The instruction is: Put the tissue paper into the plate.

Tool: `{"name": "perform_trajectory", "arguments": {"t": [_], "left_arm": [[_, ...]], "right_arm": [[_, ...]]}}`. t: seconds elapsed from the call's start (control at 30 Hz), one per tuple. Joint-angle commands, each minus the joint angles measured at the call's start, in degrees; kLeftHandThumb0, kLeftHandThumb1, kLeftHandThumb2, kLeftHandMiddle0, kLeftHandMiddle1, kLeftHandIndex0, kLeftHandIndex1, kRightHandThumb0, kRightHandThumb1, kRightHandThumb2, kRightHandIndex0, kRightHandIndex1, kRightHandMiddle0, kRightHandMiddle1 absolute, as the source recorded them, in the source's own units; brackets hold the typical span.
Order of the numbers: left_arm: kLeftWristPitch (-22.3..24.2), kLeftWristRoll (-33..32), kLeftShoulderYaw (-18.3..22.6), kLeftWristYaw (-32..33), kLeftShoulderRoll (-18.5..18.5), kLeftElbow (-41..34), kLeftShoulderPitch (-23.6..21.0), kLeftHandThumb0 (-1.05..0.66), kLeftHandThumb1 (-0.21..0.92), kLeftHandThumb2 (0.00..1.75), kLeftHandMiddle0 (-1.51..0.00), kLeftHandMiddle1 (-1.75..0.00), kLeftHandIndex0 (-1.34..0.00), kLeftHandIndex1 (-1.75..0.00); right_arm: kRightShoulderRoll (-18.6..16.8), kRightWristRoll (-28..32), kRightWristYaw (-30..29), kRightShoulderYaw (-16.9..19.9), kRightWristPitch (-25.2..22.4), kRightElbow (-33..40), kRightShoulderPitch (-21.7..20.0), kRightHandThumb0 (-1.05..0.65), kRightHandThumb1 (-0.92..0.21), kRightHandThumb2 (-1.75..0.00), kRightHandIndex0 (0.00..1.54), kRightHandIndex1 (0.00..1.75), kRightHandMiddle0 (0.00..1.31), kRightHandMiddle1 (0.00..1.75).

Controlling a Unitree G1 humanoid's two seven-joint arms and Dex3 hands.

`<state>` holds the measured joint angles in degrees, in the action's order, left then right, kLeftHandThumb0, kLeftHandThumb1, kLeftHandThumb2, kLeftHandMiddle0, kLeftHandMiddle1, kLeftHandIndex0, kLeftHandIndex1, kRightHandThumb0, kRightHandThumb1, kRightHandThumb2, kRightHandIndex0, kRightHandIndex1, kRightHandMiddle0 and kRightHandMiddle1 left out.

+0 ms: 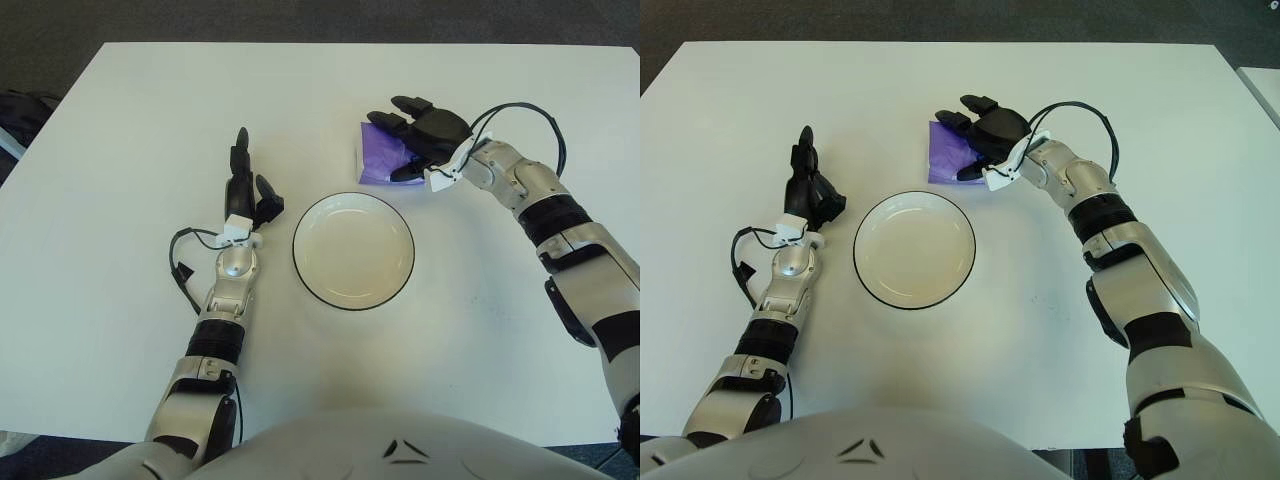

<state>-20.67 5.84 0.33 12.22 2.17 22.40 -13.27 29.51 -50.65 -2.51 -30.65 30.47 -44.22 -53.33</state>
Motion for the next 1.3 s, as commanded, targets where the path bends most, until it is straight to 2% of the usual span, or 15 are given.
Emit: {"name": "perform_trajectory", "arguments": {"t": [0.0, 0.67, 1.27], "left_arm": [[2.21, 1.09, -0.95, -0.27, -0.94, 4.93, 7.97, -0.87, 0.92, 1.20, -0.04, 0.00, 0.00, -0.19], [3.17, 1.30, -1.08, -0.10, -0.99, 4.01, 8.51, -0.86, 0.92, 1.20, -0.05, 0.00, 0.00, -0.19], [2.72, 1.71, -1.31, 0.19, -0.94, 4.09, 8.70, -0.86, 0.92, 1.21, -0.06, -0.01, 0.00, -0.20]], "right_arm": [[-0.64, -1.38, 0.55, -1.70, -0.88, -1.76, 0.00, -1.05, -0.92, -0.49, 0.00, 0.00, 0.00, 0.00], [-2.17, -1.46, 2.48, -5.59, -2.12, -6.06, -0.65, -1.05, -0.92, -0.48, 0.00, 0.00, 0.00, 0.00], [-2.33, -2.01, 5.08, -8.25, -3.93, -6.59, -0.48, -1.05, -0.92, -0.45, 0.00, 0.00, 0.00, 0.00]]}}
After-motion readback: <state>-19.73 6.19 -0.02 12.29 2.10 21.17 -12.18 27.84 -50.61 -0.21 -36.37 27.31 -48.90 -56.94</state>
